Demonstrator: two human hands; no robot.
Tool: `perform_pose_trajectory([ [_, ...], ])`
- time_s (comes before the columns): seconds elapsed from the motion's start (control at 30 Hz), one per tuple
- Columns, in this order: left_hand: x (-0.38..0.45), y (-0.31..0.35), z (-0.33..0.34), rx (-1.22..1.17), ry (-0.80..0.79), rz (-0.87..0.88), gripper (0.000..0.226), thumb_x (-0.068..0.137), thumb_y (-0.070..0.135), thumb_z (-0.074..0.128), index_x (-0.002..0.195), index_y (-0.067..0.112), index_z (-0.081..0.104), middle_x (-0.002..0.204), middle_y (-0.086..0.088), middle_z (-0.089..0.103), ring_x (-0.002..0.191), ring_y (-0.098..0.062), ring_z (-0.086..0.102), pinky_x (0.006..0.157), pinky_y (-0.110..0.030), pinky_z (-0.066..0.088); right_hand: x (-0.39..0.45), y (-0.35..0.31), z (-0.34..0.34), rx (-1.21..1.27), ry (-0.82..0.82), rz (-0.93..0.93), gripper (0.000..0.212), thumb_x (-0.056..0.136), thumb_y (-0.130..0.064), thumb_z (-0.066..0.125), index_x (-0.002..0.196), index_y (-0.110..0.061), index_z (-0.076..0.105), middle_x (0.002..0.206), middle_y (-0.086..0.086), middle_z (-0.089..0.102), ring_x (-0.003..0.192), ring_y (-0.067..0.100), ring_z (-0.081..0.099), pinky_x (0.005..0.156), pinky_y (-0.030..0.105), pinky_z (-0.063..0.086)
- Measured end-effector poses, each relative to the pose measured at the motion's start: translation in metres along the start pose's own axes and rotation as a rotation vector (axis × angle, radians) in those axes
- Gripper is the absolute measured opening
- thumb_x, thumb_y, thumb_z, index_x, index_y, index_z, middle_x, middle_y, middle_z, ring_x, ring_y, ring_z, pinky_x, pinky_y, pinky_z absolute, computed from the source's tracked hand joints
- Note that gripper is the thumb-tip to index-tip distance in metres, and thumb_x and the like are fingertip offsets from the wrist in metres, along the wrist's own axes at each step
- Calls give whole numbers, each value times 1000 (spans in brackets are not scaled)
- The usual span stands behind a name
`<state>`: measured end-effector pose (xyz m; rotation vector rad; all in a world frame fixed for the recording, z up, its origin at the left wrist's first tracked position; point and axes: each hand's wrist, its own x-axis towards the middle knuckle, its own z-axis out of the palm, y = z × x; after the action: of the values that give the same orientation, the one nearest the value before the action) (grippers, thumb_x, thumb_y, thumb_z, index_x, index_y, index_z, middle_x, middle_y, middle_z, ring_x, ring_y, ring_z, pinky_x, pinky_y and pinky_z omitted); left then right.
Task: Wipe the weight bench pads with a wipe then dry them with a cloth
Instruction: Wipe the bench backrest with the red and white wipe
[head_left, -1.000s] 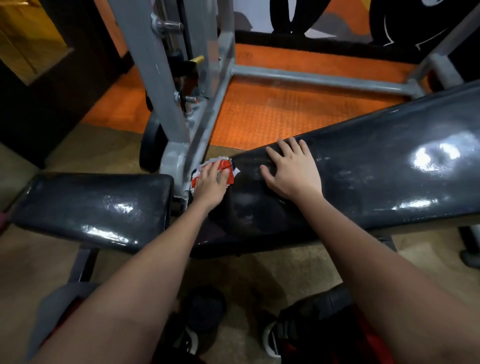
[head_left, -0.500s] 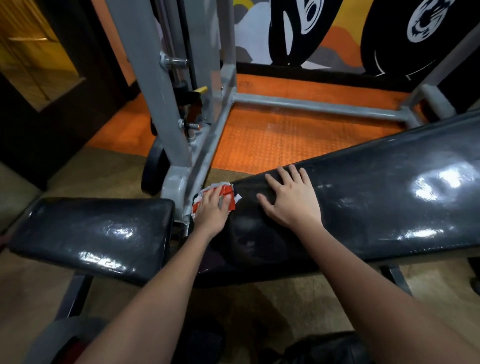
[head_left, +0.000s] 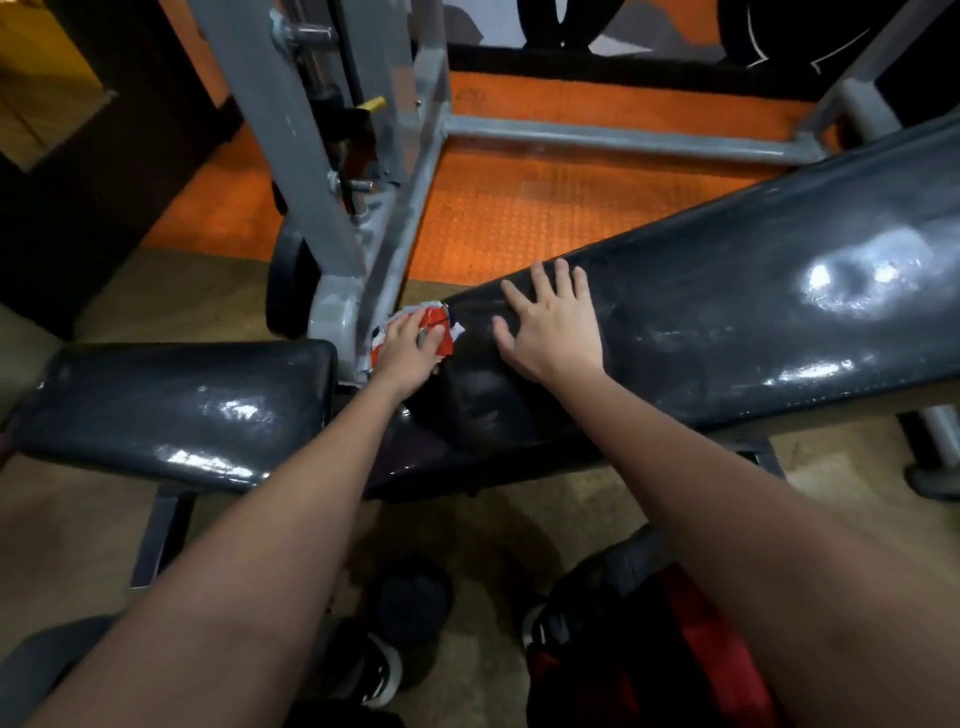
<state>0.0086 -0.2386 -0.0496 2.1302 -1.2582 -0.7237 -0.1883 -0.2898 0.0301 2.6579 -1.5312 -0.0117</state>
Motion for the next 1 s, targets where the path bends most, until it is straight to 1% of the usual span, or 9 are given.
perform_pose_trajectory([
  [0.17,4,11,2,35,20,26,50,105,45,35,151,27,41,158,0,34,145,-22,31,117,-40,26,4,2,-2,-31,46,-17,67,100,-62,29,155,-26,44,162,18,37,152,43,23,126,56,14],
  [0.23,2,17,6,-51,45,50,51,107,45,27,148,22,46,156,-1,38,145,-20,33,119,-39,26,2,0,2,-28,78,-14,67,99,-60,31,152,-24,49,159,18,42,150,43,27,125,57,16],
  [0.3,-1,27,12,-130,76,71,52,109,41,23,147,15,48,155,-4,41,144,-19,35,121,-36,24,1,0,3,-15,78,-18,66,98,-59,31,149,-23,52,157,18,44,150,43,30,124,58,18],
  [0.43,10,50,26,-84,96,185,46,110,27,30,147,7,46,154,-9,44,146,-22,34,120,-29,19,2,1,7,-1,101,-25,63,99,-56,32,148,-22,52,157,18,45,150,42,31,124,59,17],
  [0.57,16,76,33,-125,45,249,43,109,27,34,143,9,52,148,-7,51,139,-19,43,116,-26,27,3,-2,10,14,145,-16,57,102,-44,33,148,-16,51,153,17,49,147,41,36,123,58,21],
  [0.67,25,64,32,-56,95,295,43,105,42,37,138,25,59,140,2,58,130,-15,52,110,-26,33,5,-2,11,0,147,-10,56,103,-41,32,150,-14,49,154,15,48,148,38,35,124,56,20],
  [0.73,32,38,24,53,131,222,46,103,51,29,134,35,59,138,4,59,126,-17,54,109,-38,37,6,0,12,-4,147,-7,57,102,-42,32,149,-14,50,156,15,47,149,38,34,124,56,20],
  [0.8,37,5,15,71,127,68,47,105,50,25,134,35,58,140,0,57,128,-23,51,107,-39,37,6,0,13,-14,141,-2,59,102,-42,32,150,-15,51,157,15,46,150,38,33,125,56,19],
  [1.0,44,-40,2,-186,127,-270,50,104,52,28,144,31,50,149,-8,41,134,-29,43,110,-40,30,7,-4,10,-18,120,-1,60,102,-44,29,152,-16,48,160,14,42,153,37,29,126,56,16],
])
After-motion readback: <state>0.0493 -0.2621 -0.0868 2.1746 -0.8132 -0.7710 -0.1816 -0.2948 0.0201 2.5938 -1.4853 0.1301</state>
